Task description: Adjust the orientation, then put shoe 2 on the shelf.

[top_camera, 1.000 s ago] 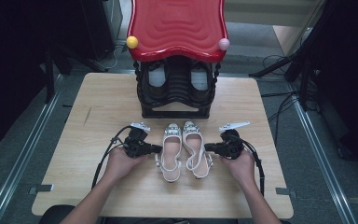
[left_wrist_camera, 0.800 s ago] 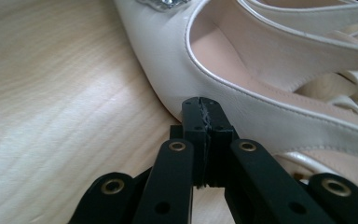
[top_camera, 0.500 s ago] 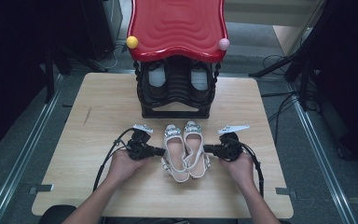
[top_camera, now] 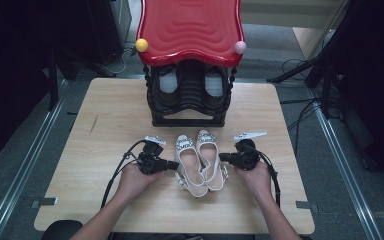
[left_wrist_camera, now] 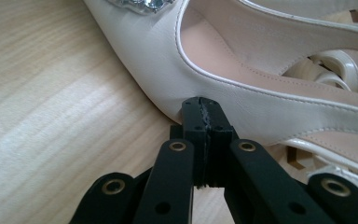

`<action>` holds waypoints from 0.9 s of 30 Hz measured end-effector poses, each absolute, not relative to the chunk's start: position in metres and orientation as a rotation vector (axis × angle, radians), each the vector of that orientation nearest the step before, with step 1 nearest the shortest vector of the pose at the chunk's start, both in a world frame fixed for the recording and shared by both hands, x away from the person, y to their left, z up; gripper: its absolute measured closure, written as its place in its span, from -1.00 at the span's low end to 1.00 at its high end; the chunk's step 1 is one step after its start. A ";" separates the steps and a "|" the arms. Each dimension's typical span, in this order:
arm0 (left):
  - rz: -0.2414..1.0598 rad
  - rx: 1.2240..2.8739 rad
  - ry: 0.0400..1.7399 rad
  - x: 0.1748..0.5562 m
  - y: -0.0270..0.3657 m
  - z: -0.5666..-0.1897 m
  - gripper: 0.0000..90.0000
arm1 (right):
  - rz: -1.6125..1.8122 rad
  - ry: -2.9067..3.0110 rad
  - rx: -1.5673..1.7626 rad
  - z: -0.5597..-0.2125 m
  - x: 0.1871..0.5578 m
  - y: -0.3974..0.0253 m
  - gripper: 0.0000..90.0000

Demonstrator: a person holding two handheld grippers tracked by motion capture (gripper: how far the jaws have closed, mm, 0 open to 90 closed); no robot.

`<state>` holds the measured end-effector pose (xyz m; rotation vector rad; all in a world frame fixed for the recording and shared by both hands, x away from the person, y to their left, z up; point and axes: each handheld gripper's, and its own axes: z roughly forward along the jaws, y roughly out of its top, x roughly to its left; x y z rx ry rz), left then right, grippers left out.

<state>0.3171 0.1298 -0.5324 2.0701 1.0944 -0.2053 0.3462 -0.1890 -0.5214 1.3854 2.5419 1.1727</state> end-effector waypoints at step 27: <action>-0.112 2.059 0.984 0.307 0.151 -0.510 0.19 | 1.211 2.479 1.407 -0.498 0.357 -0.193 0.45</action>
